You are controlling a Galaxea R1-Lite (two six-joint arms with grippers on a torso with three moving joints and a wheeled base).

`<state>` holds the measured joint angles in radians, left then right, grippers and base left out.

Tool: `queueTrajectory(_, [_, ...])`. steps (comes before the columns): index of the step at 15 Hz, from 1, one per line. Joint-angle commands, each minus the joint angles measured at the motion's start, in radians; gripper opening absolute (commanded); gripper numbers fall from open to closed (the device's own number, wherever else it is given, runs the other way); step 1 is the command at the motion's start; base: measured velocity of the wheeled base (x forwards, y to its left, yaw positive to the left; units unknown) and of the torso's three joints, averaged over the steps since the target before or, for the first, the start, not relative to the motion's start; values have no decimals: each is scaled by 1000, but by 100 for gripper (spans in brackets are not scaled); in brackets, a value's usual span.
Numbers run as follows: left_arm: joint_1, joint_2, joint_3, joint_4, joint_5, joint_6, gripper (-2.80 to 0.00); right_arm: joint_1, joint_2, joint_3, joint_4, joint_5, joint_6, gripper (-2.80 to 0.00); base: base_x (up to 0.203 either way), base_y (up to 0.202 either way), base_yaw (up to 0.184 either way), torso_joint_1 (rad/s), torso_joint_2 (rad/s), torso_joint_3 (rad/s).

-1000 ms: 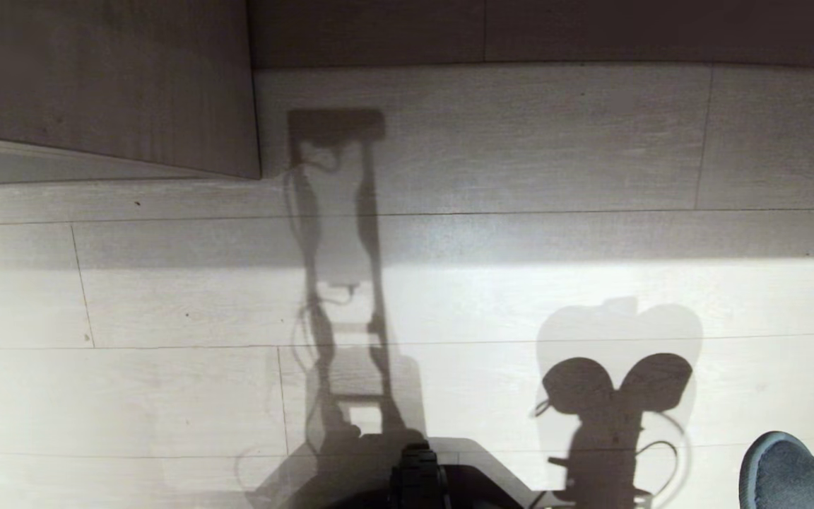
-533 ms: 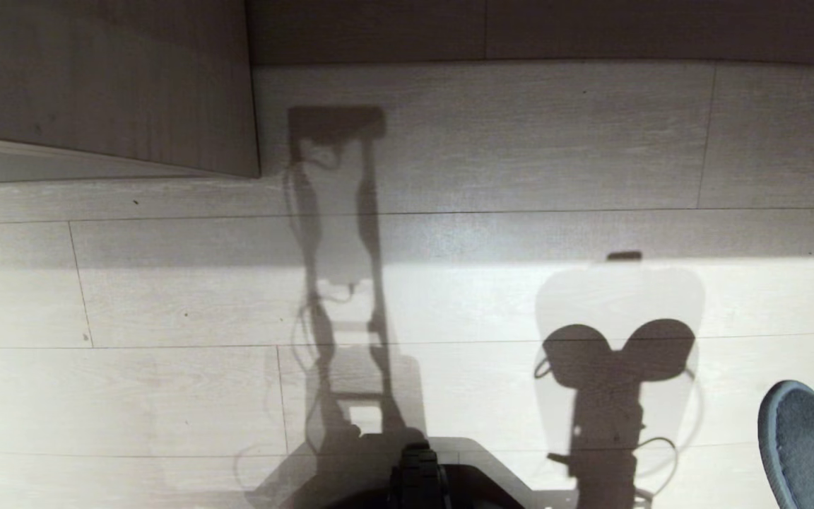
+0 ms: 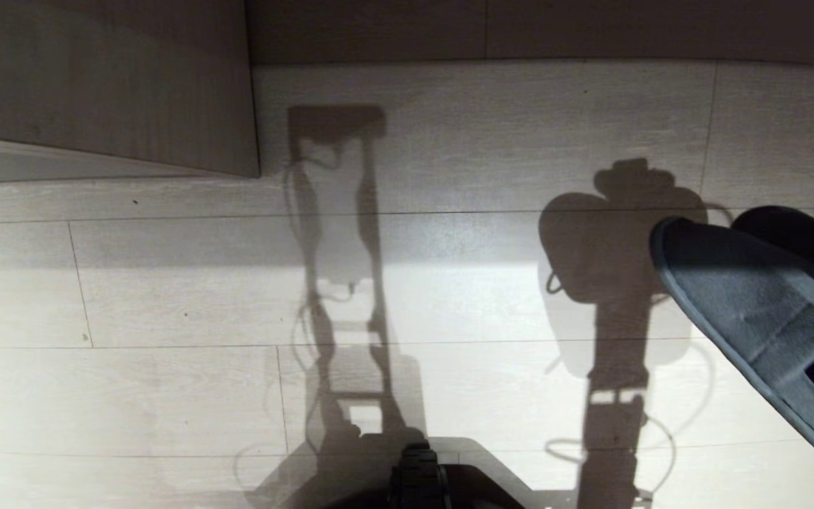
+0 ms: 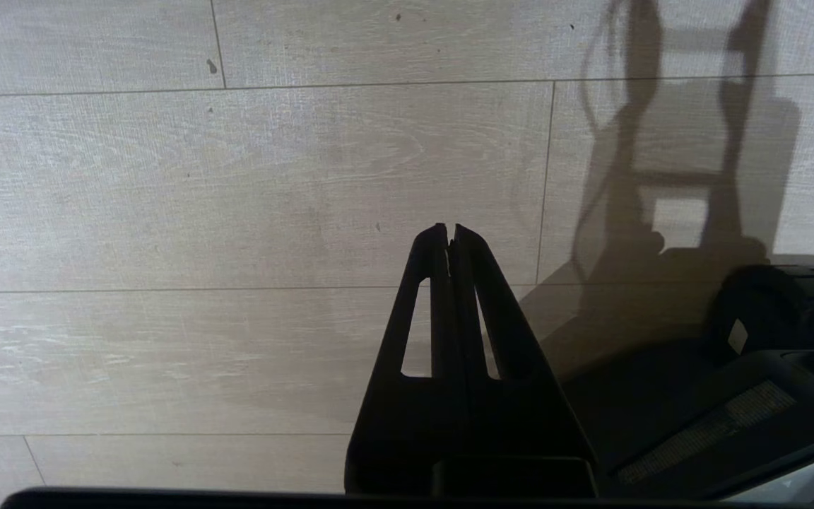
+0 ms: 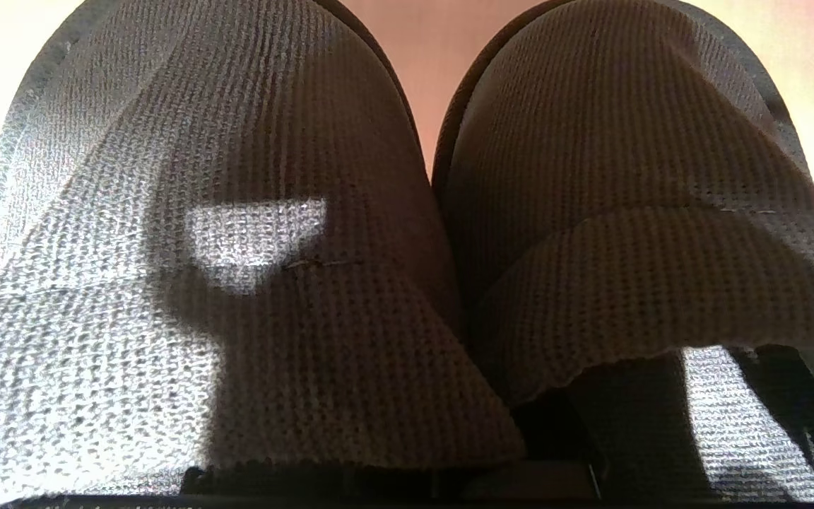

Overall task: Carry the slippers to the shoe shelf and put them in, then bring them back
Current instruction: Place the slippers on the floor

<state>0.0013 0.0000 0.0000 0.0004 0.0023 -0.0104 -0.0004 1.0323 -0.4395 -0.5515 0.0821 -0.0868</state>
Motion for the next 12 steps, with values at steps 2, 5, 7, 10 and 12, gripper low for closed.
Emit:
queueTrajectory(2, [0, 0, 0, 1, 1, 0, -280, 0, 329, -62, -382, 5, -19, -280, 0, 0, 0, 0, 0, 0])
queueTrajectory(5, [0, 0, 0, 0, 1, 0, -280, -6, 495, -112, -660, 6, -49, -280, 0, 0, 0, 0, 0, 0])
queueTrajectory(7, [0, 0, 0, 0, 1, 0, -280, -8, 597, -125, -775, 4, -59, -280, 0, 0, 0, 0, 0, 0])
queueTrajectory(10, [0, 0, 0, 0, 1, 0, -280, -11, 738, -135, -960, 0, -48, -280, 0, 0, 0, 0, 0, 0])
queueTrajectory(12, [0, 0, 0, 0, 1, -2, -280, -16, 797, -144, -976, 1, -32, -280, 0, 0, 0, 0, 0, 0])
